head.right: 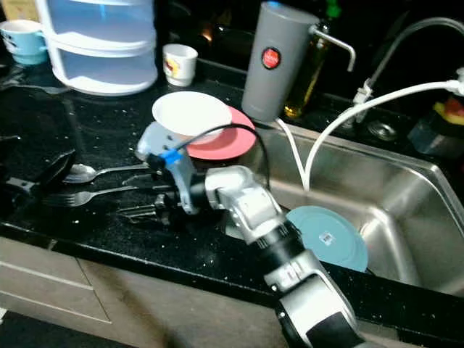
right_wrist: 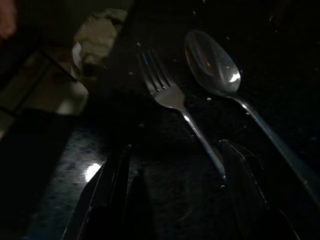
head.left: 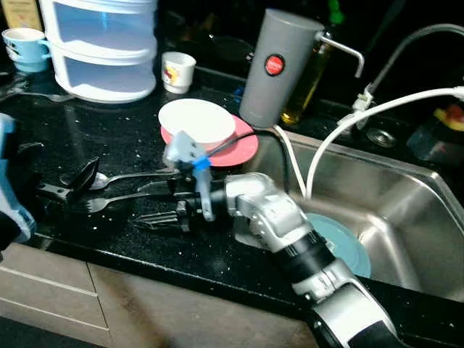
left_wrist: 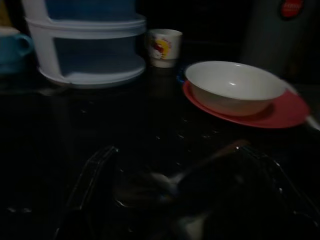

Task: Kitchen organization

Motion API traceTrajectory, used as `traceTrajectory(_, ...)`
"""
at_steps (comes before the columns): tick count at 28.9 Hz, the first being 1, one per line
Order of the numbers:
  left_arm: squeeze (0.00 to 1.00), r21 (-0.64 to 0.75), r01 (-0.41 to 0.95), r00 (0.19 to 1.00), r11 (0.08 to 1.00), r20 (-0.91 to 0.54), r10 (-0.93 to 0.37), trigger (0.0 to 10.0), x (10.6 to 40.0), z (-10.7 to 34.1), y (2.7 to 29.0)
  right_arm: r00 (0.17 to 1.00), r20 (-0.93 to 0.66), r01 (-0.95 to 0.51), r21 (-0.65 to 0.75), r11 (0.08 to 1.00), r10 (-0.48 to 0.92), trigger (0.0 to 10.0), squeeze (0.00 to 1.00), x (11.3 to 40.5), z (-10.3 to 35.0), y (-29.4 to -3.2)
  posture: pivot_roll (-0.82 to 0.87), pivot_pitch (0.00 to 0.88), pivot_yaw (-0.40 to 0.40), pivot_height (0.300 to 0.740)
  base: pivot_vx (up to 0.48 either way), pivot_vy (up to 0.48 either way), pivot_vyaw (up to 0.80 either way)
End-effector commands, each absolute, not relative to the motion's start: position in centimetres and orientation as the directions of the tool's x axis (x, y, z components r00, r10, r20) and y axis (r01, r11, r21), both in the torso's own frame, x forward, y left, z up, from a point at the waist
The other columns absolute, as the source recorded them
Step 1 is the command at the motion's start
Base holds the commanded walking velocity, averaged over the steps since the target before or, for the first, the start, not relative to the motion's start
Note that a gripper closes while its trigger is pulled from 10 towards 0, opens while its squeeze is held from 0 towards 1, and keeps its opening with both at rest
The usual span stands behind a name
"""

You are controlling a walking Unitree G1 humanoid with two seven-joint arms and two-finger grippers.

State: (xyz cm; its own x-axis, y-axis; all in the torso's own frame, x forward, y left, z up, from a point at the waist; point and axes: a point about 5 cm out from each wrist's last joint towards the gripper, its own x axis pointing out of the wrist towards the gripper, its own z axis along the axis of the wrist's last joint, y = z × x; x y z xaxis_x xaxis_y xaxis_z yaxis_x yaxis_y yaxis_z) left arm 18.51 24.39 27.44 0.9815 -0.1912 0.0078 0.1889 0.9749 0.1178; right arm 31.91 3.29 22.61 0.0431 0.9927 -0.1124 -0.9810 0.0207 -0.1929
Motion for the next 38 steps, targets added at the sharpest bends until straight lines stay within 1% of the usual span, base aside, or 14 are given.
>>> traceTrajectory(1,0.00,0.111,0.277,0.960,0.955,-0.085,-0.268,10.0,16.9,26.7,24.3,0.082,-0.120,-0.973,-0.224,0.053,0.989,10.0,0.00,32.7,22.8,4.0,0.26,0.010,-0.218,0.740,0.000,0.000,0.00)
traceTrajectory(4,0.00,0.116,0.276,0.958,0.954,-0.119,-0.263,10.0,16.3,26.6,24.8,0.096,-0.113,-0.970,-0.233,0.068,0.989,10.0,0.00,32.9,23.0,4.3,0.27,0.015,-0.228,0.740,0.000,0.000,0.00)
traceTrajectory(5,0.00,0.138,0.263,0.958,0.955,-0.152,-0.242,10.0,15.3,27.0,25.7,0.105,-0.085,-0.971,-0.224,0.083,0.991,10.0,0.00,33.1,23.5,4.6,0.28,0.018,-0.235,0.740,0.000,0.000,0.00)
traceTrajectory(8,0.00,0.154,0.270,0.951,0.950,-0.194,-0.239,10.0,14.3,27.4,26.4,0.103,-0.065,-0.972,-0.219,0.086,0.993,10.0,0.00,33.3,23.9,4.9,0.29,0.019,-0.238,0.740,0.000,0.000,0.00)
traceTrajectory(9,0.00,0.163,0.296,0.936,0.941,-0.246,-0.251,10.0,13.4,27.5,26.6,0.090,-0.063,-0.972,-0.224,0.074,0.994,10.0,0.00,33.4,24.0,5.1,0.30,0.024,-0.245,0.740,0.000,0.000,0.00)
traceTrajectory(15,0.00,0.159,0.318,0.912,0.935,-0.322,-0.255,10.0,12.0,27.5,27.0,0.050,-0.078,-0.973,-0.230,0.031,0.996,10.0,0.00,33.4,23.8,5.6,0.30,0.026,-0.250,0.740,0.000,0.000,0.00)
traceTrajectory(18,0.00,0.153,0.331,0.891,0.931,-0.376,-0.255,10.0,11.4,27.3,27.1,0.049,-0.143,-0.969,-0.248,0.012,0.988,10.0,0.00,33.5,23.2,5.9,0.30,0.025,-0.250,0.740,0.000,0.000,0.00)
traceTrajectory(22,0.00,0.151,0.347,0.880,0.926,-0.393,-0.266,10.0,11.1,27.4,27.0,0.056,-0.203,-0.962,-0.274,-0.002,0.978,10.0,0.00,33.5,22.6,6.0,0.30,0.025,-0.250,0.740,0.000,0.000,0.00)
traceTrajectory(24,0.00,0.147,0.353,0.876,0.924,-0.400,-0.271,10.0,11.1,27.4,27.0,0.064,-0.279,-0.960,-0.280,-0.018,0.958,10.0,0.00,33.7,21.9,5.8,0.30,0.023,-0.247,0.740,0.000,0.000,0.00)
traceTrajectory(31,0.00,0.147,0.353,0.876,0.924,-0.400,-0.271,10.0,11.1,27.4,27.0,0.064,-0.279,-0.960,-0.280,-0.018,0.958,10.0,0.00,33.7,21.9,5.8,0.30,0.023,-0.247,0.740,0.000,0.000,0.00)
traceTrajectory(32,0.00,0.147,0.352,0.876,0.924,-0.400,-0.270,10.0,11.1,27.4,27.1,0.075,-0.329,-0.963,-0.270,-0.017,0.941,1.8,0.00,33.9,21.4,5.6,0.30,0.022,-0.246,0.740,0.000,0.000,0.00)
traceTrajectory(33,0.00,0.146,0.354,0.878,0.924,-0.393,-0.274,10.0,11.4,27.4,27.0,0.073,-0.396,-0.970,-0.243,-0.028,0.915,0.0,0.00,34.1,20.6,5.2,0.30,0.019,-0.244,0.740,0.000,0.000,0.00)
traceTrajectory(36,0.00,0.142,0.360,0.879,0.922,-0.381,-0.285,10.0,11.8,27.4,26.9,0.067,-0.465,-0.978,-0.207,-0.035,0.883,0.0,0.00,34.3,19.8,4.7,0.30,0.019,-0.244,0.740,0.000,0.000,0.00)
traceTrajectory(38,0.00,0.139,0.365,0.879,0.921,-0.379,-0.291,10.0,11.9,27.3,26.8,0.064,-0.477,-0.980,-0.197,-0.036,0.876,0.0,0.00,34.3,19.7,4.5,0.29,0.013,-0.236,0.740,0.000,0.000,0.00)
